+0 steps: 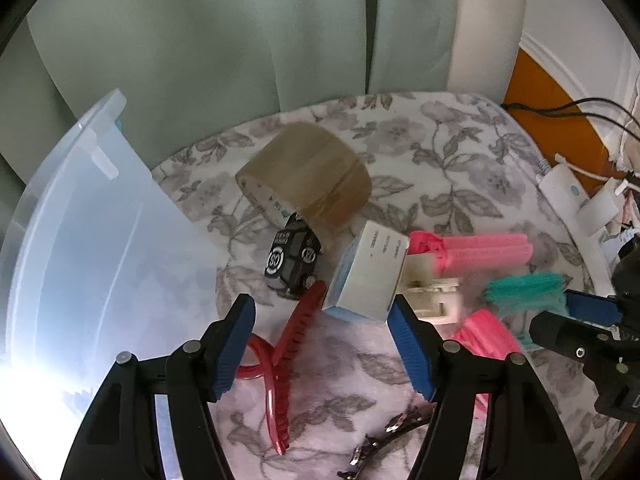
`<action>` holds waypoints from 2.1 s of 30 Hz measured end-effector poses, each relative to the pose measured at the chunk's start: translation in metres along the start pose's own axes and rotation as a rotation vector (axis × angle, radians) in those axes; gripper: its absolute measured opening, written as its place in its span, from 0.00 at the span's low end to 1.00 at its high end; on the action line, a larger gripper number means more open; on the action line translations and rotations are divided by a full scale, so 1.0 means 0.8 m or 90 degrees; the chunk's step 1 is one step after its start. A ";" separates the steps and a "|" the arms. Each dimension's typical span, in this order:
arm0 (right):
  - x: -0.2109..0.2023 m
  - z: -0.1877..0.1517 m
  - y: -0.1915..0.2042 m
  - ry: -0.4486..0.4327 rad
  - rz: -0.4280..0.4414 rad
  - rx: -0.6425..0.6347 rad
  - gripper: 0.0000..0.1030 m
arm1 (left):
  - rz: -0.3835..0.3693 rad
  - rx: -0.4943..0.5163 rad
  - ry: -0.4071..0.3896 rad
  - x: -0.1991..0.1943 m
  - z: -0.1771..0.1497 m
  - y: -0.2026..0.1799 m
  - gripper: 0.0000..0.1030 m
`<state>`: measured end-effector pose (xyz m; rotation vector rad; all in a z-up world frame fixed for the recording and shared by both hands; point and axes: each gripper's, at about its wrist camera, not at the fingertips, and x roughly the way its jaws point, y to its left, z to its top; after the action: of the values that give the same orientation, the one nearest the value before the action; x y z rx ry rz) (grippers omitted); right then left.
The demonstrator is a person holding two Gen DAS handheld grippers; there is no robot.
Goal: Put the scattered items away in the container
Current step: 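Grasp white-and-blue medicine box with left tool while right tool grasps teal hair coils, then lift medicine box and teal coils and carry both over the clear box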
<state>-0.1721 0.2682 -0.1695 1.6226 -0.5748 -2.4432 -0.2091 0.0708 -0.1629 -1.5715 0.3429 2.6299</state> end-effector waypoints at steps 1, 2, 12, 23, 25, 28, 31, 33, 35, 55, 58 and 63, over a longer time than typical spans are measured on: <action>0.003 -0.001 0.000 0.003 -0.006 -0.004 0.58 | -0.002 -0.001 0.006 0.003 -0.001 0.001 0.60; 0.006 -0.002 -0.001 0.004 -0.009 -0.002 0.58 | -0.007 -0.004 0.013 0.006 -0.001 0.003 0.55; 0.024 0.009 -0.009 0.005 -0.024 0.012 0.58 | -0.012 -0.009 0.004 0.009 0.011 0.003 0.54; 0.029 0.013 -0.014 0.009 -0.025 0.043 0.36 | -0.033 -0.032 0.018 0.012 0.013 0.006 0.31; 0.027 0.013 -0.017 0.008 -0.020 0.058 0.28 | -0.037 -0.040 0.020 0.010 0.012 0.008 0.30; 0.022 0.012 -0.020 0.000 -0.017 0.075 0.20 | -0.042 -0.051 0.021 0.006 0.010 0.011 0.29; 0.014 0.009 -0.021 -0.011 -0.011 0.091 0.16 | -0.048 -0.067 0.021 0.000 0.006 0.016 0.28; 0.007 0.007 -0.022 -0.019 -0.007 0.103 0.16 | -0.053 -0.079 0.020 -0.005 0.004 0.019 0.28; -0.002 0.005 -0.020 -0.031 -0.004 0.108 0.14 | -0.058 -0.090 0.018 -0.010 0.002 0.022 0.27; -0.106 -0.026 0.050 -0.135 0.036 0.040 0.14 | -0.108 -0.134 -0.090 -0.135 -0.026 0.050 0.25; -0.122 -0.031 0.060 -0.151 0.041 0.028 0.14 | -0.113 -0.134 -0.121 -0.163 -0.031 0.054 0.25; -0.153 -0.036 0.079 -0.188 0.051 0.007 0.14 | -0.119 -0.132 -0.170 -0.208 -0.035 0.060 0.25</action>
<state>-0.1020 0.2448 -0.0499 1.2227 -0.6802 -2.6411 -0.1132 0.0286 -0.0222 -1.2043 -0.0901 2.7476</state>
